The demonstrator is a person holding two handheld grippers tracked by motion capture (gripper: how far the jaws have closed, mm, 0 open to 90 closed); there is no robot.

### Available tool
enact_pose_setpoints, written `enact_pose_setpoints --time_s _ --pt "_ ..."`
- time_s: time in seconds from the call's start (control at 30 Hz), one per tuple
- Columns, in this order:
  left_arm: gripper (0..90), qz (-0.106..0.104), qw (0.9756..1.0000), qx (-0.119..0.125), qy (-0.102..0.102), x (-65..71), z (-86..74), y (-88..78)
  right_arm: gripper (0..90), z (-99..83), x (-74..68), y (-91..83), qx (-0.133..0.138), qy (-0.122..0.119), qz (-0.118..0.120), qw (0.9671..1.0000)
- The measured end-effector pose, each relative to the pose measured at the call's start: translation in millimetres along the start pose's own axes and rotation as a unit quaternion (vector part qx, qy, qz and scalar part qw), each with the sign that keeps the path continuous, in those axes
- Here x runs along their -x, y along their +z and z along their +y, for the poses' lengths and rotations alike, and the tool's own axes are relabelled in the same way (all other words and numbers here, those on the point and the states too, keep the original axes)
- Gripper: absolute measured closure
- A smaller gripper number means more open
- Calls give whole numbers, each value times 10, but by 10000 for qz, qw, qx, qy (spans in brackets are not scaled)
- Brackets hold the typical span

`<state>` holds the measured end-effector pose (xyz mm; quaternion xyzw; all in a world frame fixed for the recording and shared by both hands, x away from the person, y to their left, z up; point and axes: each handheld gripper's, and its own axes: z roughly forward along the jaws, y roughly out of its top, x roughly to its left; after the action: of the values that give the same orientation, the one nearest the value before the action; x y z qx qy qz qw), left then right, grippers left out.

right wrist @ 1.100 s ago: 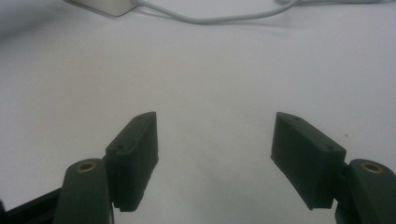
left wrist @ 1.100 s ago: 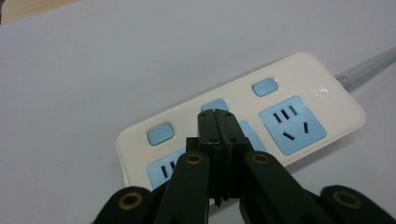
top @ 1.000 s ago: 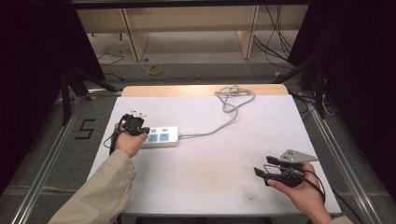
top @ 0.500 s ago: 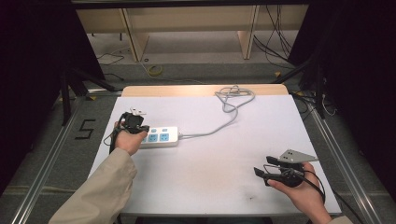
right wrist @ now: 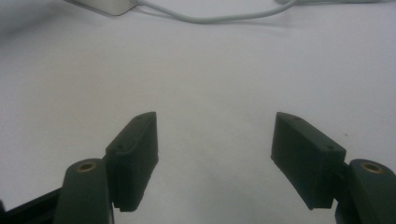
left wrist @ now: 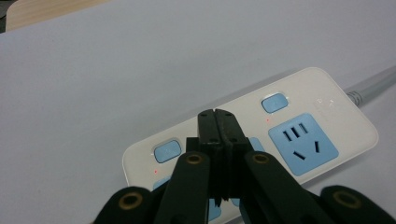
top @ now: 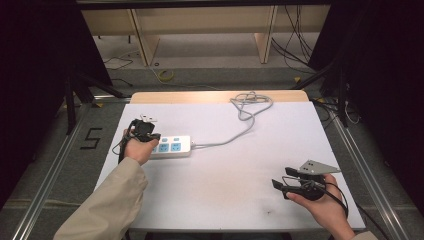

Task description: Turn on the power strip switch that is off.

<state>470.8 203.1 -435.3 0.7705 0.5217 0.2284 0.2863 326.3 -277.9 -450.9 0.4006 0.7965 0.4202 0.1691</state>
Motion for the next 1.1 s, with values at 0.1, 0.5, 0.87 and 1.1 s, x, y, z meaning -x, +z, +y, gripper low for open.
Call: enact_pose_setpoints --time_s 0.1,0.5,0.87,1.1 --pt "897 5 10000 -7 27 2 11 10 321 -1 1 -2 -7 -8 0 10000" --pt "897 44 10000 -13 28 -5 40 50 321 -2 2 -4 -7 18 -6 10000" --pt "897 55 10000 -29 66 10 62 69 321 -2 2 -3 -11 -1 -9 10000" --pt "897 67 9999 -29 70 8 75 79 321 -2 3 -3 -12 -6 -10 10000"
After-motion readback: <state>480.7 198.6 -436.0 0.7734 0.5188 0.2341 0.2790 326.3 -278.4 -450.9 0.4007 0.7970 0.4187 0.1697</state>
